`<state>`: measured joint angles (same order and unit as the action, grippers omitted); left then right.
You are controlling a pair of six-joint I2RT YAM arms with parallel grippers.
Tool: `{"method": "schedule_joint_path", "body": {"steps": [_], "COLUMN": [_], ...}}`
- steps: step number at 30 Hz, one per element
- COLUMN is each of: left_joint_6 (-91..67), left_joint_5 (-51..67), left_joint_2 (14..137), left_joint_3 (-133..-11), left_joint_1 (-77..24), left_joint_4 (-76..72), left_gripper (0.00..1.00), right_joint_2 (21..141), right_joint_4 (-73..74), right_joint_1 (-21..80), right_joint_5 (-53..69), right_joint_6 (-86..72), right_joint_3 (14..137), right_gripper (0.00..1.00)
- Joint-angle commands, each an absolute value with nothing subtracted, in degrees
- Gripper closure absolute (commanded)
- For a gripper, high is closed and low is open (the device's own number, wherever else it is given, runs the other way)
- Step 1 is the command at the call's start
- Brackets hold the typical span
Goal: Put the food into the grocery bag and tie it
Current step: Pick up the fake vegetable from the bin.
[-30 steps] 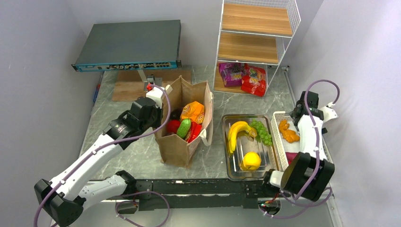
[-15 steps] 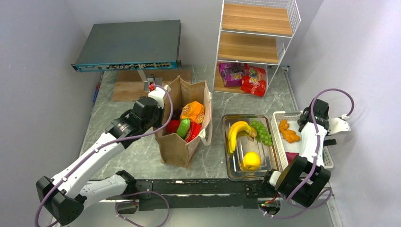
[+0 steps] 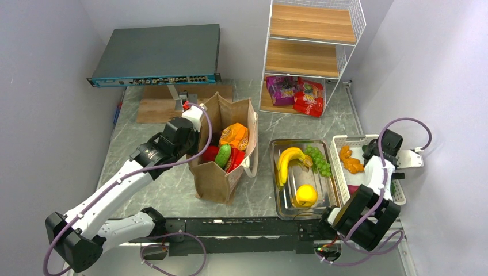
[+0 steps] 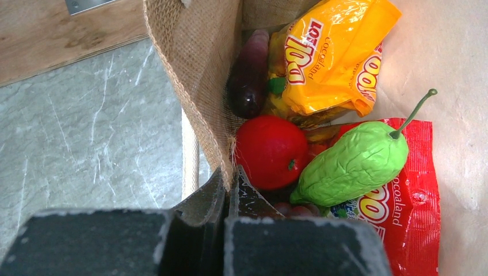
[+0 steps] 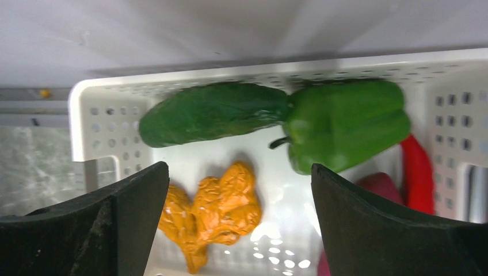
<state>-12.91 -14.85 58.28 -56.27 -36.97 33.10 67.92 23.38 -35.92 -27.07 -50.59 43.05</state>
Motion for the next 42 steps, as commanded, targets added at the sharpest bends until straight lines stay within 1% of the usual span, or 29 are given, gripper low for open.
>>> {"method": "schedule_joint_path", "body": {"steps": [1, 10, 17, 23, 31, 36, 42], "left_joint_6": [-12.71, -12.6, -12.66, -12.64, -12.55, -12.4, -12.37], "left_joint_5": [-15.13, -14.42, -14.47, -14.34, -14.39, -14.21, -14.18], "left_joint_2": [58.66, 59.97, 60.29, 60.77, 61.11, 61.4, 61.92], "left_joint_3": [-57.76, -58.18, -58.15, -58.36, -58.43, -58.4, -58.5], "left_joint_1": [-37.45, -37.43, -37.45, -37.44, -37.48, -37.48, -37.49], "left_joint_4": [31.69, 31.9, 31.9, 32.08, 32.19, 32.05, 32.1], "left_gripper": [1.0, 1.0, 1.0, 1.0, 1.0, 1.0, 1.0], "right_joint_2": [66.84, 64.21, 67.98, 70.97, 74.04, 74.96, 76.86], "right_joint_4": [12.0, -4.55, -6.2, -2.82, -1.12, -1.35, -2.22], "right_joint_1": [-36.09, -35.71, -34.42, -30.53, -29.11, -29.26, -29.41], "right_joint_5": [-25.03, -27.51, -28.48, -36.0, -39.98, -42.99, -44.08], "right_joint_6": [-52.64, -55.23, -57.66, -60.35, -64.26, -65.08, -67.24], "right_joint_3": [39.2, 28.53, 28.83, 31.1, 31.68, 31.44, 32.14], "right_gripper": [0.07, 0.05, 0.06, 0.08, 0.16, 0.24, 0.28]}}
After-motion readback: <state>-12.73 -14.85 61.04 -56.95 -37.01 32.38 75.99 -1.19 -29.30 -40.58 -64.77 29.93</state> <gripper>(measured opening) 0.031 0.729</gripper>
